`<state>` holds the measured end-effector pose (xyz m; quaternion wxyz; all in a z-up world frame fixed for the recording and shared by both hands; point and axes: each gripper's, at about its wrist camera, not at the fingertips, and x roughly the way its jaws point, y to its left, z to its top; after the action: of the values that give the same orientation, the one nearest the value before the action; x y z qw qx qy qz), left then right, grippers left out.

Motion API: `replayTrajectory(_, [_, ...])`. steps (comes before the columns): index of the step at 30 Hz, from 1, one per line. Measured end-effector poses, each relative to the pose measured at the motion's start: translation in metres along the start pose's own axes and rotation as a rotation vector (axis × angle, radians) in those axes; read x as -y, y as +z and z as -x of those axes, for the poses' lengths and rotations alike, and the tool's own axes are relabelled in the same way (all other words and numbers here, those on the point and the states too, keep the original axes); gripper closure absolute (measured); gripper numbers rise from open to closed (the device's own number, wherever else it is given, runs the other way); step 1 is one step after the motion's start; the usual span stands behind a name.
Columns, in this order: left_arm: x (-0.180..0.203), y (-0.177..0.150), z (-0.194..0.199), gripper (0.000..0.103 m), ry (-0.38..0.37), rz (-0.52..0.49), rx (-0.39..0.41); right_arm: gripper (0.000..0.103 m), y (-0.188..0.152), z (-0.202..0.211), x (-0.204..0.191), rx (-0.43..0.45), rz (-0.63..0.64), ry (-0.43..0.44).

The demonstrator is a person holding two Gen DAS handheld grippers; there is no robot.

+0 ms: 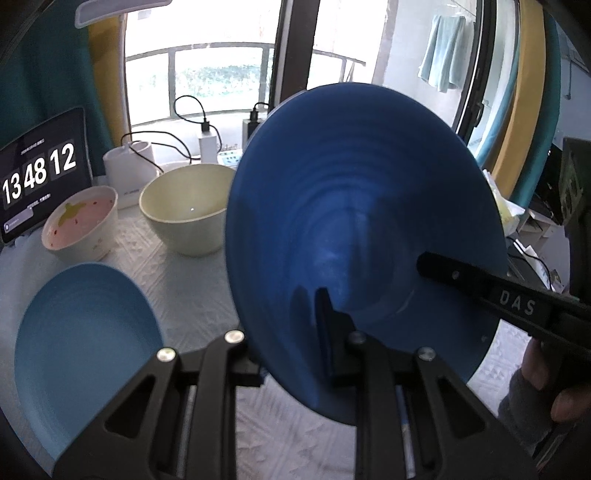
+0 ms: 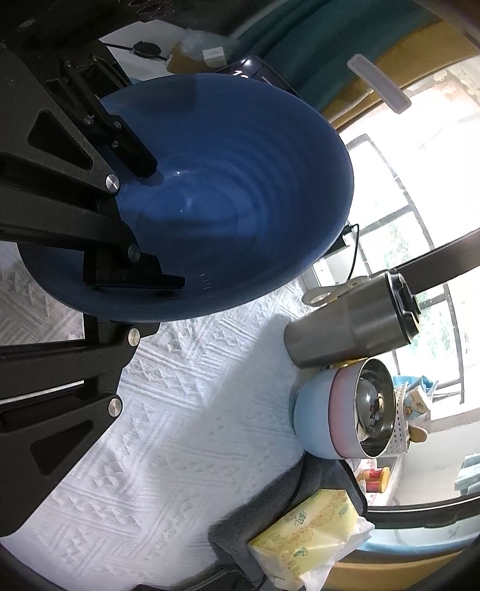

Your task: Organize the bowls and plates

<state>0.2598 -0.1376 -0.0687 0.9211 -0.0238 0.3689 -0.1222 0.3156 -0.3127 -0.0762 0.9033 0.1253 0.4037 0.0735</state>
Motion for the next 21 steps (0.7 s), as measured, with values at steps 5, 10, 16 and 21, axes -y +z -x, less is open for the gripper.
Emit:
replayTrajectory(5, [-0.003, -0.003, 0.005, 0.081, -0.004, 0.002, -0.003, 0.096, -0.008, 0.003, -0.004, -0.005, 0.001, 0.003])
replayTrajectory(10, [-0.006, -0.007, 0.008, 0.081, 0.000, 0.003, -0.013, 0.096, -0.016, 0.003, -0.007, -0.009, 0.000, 0.008])
replayTrajectory(16, [-0.008, -0.013, 0.011, 0.081, 0.005, -0.002, -0.026, 0.096, -0.027, 0.006, -0.010, -0.025, -0.012, 0.015])
replayTrajectory(21, [-0.007, -0.017, 0.011, 0.081, 0.007, -0.010, -0.042, 0.096, -0.029, 0.004, -0.009, -0.036, -0.019, 0.010])
